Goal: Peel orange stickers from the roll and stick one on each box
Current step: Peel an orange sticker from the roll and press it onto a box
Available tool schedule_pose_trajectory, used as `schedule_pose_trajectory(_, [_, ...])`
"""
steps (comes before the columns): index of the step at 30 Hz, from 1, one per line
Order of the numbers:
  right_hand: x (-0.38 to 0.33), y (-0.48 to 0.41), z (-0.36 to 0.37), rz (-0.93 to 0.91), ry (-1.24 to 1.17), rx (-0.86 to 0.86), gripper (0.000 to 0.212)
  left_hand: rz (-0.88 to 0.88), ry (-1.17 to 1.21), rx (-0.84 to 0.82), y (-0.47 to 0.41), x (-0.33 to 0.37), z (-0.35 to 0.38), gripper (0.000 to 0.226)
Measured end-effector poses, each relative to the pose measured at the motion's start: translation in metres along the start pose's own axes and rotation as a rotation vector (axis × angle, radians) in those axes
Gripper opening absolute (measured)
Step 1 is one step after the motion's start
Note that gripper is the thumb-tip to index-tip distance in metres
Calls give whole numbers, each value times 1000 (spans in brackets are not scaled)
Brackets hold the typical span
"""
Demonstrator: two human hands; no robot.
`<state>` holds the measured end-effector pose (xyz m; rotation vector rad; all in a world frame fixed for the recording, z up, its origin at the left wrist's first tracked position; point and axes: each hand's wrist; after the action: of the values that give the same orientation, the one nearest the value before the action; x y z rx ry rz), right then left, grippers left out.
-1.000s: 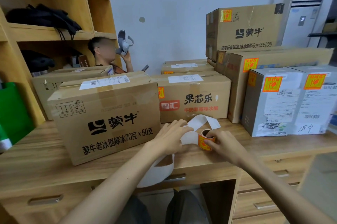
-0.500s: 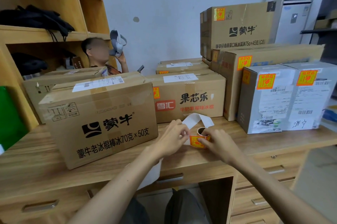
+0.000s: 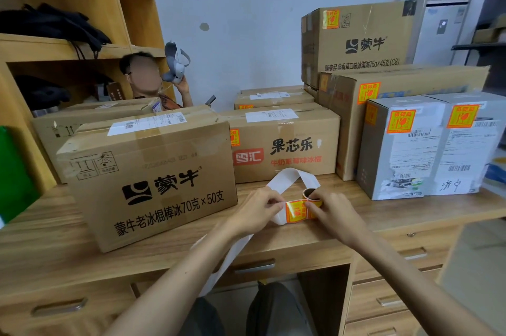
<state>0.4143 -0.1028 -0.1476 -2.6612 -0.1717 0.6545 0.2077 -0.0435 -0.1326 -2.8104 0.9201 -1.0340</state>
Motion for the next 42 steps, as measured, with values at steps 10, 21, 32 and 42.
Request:
schedule_pose_trajectory(10, [-18, 17, 17, -161, 192, 162, 21, -42, 144, 69, 3, -1, -1, 15])
schedule_pose_trajectory(21, [-27, 15, 30, -92, 69, 147, 26, 29, 253, -27, 6, 0, -2, 17])
schedule_pose_trajectory(32, [-25, 19, 29, -76, 112, 163, 27, 15, 250, -33, 5, 0, 1, 15])
schedule_pose_trajectory(42, [-30, 23, 26, -47, 51, 143, 25, 1, 236, -22, 7, 0, 5, 15])
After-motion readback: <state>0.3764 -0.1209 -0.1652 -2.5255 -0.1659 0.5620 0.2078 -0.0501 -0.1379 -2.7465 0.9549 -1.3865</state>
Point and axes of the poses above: each hand's wrist, its own y-axis away from the middle knuckle, its own z-axis out of the palm, x = y × z, and after that the axes turned 4 degrees about -z, right-handed
